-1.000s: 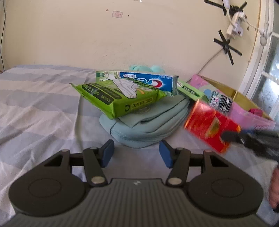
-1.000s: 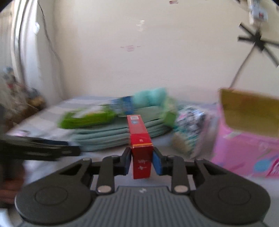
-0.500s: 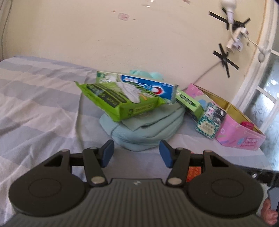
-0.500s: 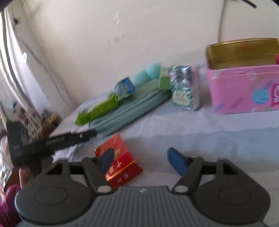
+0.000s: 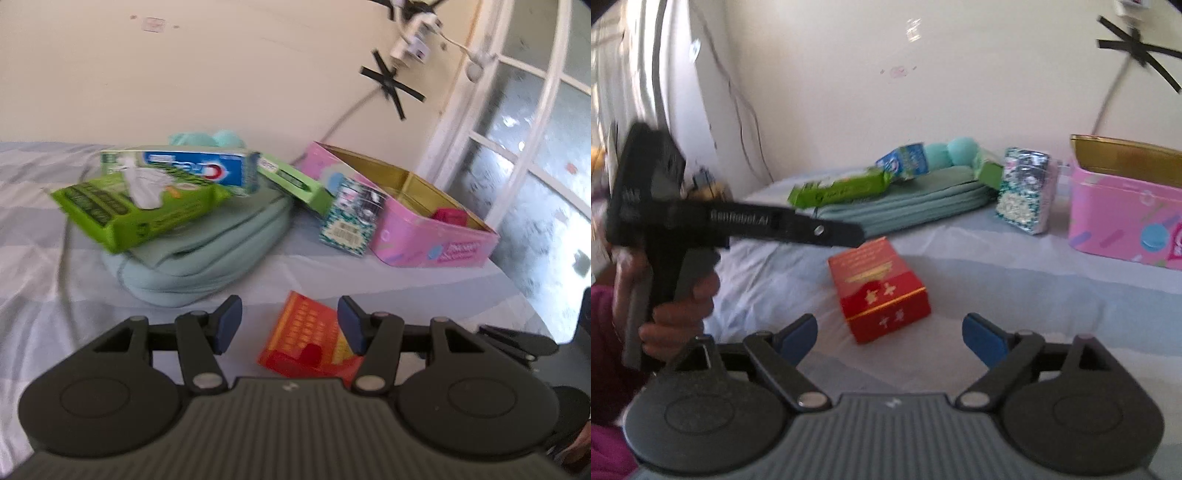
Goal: Organize objects
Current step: 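Grasp the red box with the left tool, then lower the red box into the pink tin and release it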
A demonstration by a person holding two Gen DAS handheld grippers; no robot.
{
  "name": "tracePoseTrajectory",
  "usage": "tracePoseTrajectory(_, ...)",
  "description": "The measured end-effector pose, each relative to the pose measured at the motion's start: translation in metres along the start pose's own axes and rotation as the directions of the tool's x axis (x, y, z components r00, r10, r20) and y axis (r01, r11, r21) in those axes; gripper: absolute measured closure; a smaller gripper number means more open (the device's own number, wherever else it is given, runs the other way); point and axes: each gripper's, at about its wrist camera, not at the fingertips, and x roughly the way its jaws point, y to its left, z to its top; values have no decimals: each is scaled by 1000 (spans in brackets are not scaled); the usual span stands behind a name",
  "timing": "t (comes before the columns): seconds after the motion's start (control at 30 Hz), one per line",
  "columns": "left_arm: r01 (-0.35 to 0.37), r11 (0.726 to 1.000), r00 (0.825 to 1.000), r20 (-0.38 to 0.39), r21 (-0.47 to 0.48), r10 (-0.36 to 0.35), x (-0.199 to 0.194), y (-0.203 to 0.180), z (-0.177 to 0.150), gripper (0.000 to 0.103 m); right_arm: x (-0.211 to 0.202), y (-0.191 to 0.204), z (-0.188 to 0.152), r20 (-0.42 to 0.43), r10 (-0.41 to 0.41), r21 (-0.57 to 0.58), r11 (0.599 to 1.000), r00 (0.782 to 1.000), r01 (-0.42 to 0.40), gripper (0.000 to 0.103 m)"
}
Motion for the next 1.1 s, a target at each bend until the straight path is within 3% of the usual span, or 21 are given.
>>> tracePoseTrajectory(0.1,7,1000,999,-51,13,-6,10,-4,-3,45,15,7,3,-40,-7,-33,999,999,6,26)
tracePoseTrajectory(0.17,35,999,995,-91,6,-34,18,-6,-7,46,22,10,4,-35,-23,-62,998,999,21,27)
tracePoseTrajectory(0.3,23,999,996,-85,27,-21,17,-16,-12,46,19,7,1,-14,-61,-76,995,998,59,38)
tracePoseTrajectory(0.4,40,999,994,-99,23,-37,16,-24,-10,46,8,0,-4,10,-56,-66,996,998,57,38)
tracePoseTrajectory(0.53,70,996,995,-81,49,-65,18,-45,4,46,-18,-8,-5,96,-108,-68,991,989,115,38)
tracePoseTrajectory(0.63,94,989,995,-47,114,-89,26,-72,27,46,-37,-21,3,178,-172,-66,980,969,186,38)
tracePoseTrajectory(0.9,119,949,989,44,291,-138,80,-156,95,45,-60,-90,43,331,-338,9,935,881,355,38)
tracePoseTrajectory(1.1,100,953,991,52,285,-120,130,-171,125,45,-47,-144,63,325,-378,28,920,867,390,38)
